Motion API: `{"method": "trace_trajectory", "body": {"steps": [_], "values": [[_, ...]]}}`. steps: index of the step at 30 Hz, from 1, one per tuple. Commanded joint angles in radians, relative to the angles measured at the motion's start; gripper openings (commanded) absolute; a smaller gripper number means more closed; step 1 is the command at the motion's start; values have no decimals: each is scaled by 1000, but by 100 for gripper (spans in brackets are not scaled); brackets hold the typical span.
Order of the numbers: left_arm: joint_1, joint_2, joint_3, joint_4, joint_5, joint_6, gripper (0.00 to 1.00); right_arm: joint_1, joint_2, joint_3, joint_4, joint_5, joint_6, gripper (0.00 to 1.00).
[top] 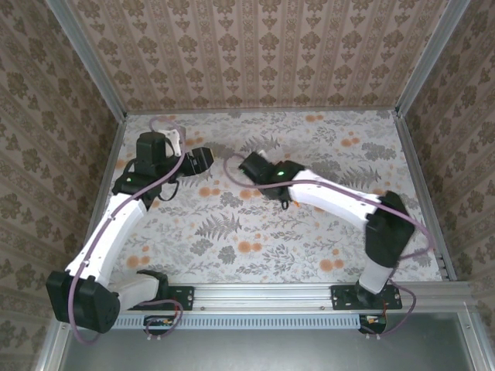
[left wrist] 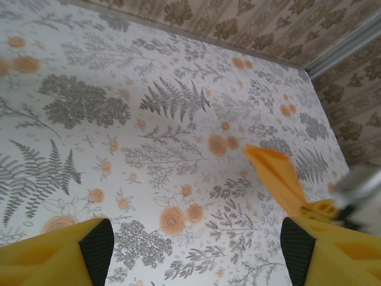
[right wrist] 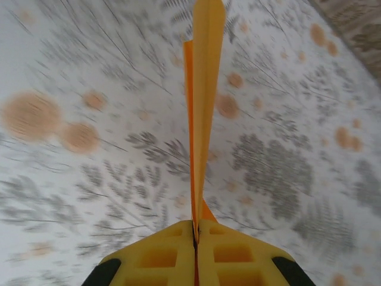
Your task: Fold a paper plane with a square sheet of paper (fold left side to right side)
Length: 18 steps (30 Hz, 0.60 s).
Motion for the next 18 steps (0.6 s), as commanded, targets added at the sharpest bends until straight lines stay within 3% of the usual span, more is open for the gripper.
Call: {"method": "trace_trajectory", "body": {"steps": [1, 6, 12, 16, 18], "values": [[10, -31, -10, -34, -57, 31, 77, 41, 118, 70, -162, 286, -41, 8], [13, -34, -19, -34, -49, 26, 77, 73, 283, 141, -215, 273, -35, 9], [16, -25, -19, -38, -34, 22, 78, 77, 406, 200, -273, 97, -9, 12], [18, -1, -15, -43, -18, 14, 78, 76, 390, 197, -260, -8, 25, 24], [19, 18, -17, -44, -1, 7, 78, 75, 336, 164, -218, -54, 38, 34]]}}
